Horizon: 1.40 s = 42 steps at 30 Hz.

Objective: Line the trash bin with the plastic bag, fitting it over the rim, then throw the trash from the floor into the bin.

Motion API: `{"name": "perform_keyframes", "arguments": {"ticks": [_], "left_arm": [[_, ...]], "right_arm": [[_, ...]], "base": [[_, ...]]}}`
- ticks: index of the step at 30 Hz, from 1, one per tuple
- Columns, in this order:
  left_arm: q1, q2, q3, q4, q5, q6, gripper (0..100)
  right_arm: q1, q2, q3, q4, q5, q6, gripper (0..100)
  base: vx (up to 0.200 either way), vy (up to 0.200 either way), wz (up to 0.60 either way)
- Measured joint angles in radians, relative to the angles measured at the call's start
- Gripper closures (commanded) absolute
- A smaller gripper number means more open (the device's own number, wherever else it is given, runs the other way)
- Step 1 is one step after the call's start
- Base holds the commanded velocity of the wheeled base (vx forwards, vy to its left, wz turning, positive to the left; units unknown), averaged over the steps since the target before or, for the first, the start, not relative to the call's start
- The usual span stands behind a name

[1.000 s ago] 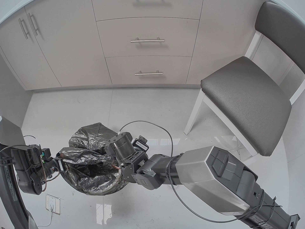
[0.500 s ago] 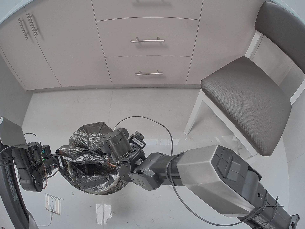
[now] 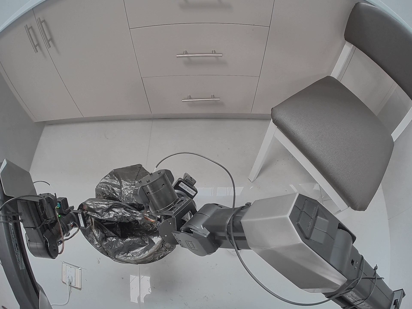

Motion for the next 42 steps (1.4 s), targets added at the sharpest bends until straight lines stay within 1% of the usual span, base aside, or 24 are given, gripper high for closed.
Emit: {"name": "perform_keyframes", "arguments": {"ticks": [6,11,13,17,23,28,31,33,35,40,42], "left_arm": [[0.016,-0.02,0.024,-0.001,-0.026,0.002,0],[0.016,-0.064,0.084,-0.001,-0.082,0.006,0],[0.013,-0.087,0.113,-0.002,-0.1,0.021,0],[0.014,-0.12,0.16,-0.001,-0.118,0.088,0],[0.032,-0.151,0.213,-0.002,-0.144,0.107,0],[0.036,-0.169,0.265,-0.002,-0.157,0.145,0],[0.037,-0.185,0.284,-0.002,-0.17,0.149,0],[0.037,-0.199,0.285,-0.001,-0.185,0.143,0],[0.036,-0.22,0.27,-0.001,-0.196,0.117,0],[0.036,-0.264,0.152,0.004,-0.203,-0.054,0],[0.036,-0.275,0.091,0.017,-0.204,-0.099,0]], "right_arm": [[0.002,-0.001,0.0,0.0,-0.001,0.0,0],[0.0,-0.003,0.0,0.003,-0.001,-0.001,0],[-0.001,-0.004,0.0,0.006,-0.001,-0.001,0],[-0.003,-0.004,0.0,0.01,-0.002,-0.002,0],[-0.008,-0.007,0.0,0.012,-0.003,-0.002,0],[-0.01,-0.009,0.0,0.013,-0.021,-0.003,0],[-0.011,-0.01,0.0,0.014,-0.026,-0.003,0],[-0.011,-0.01,0.0,0.014,-0.026,-0.004,0],[-0.011,-0.011,0.0,0.015,-0.027,-0.003,0],[-0.011,-0.011,0.0,0.02,-0.032,-0.004,0],[-0.009,-0.012,0.0,0.021,-0.036,-0.004,0]], "base": [[0.0,0.0,0.0],[0.0,0.0,0.0],[0.0,0.0,0.0],[0.0,0.0,0.0],[0.0,0.0,0.0],[0.0,0.0,0.0],[0.0,0.0,0.0],[0.0,0.0,0.0],[0.0,0.0,0.0],[0.0,0.0,0.0],[0.0,0.0,0.0]]}}
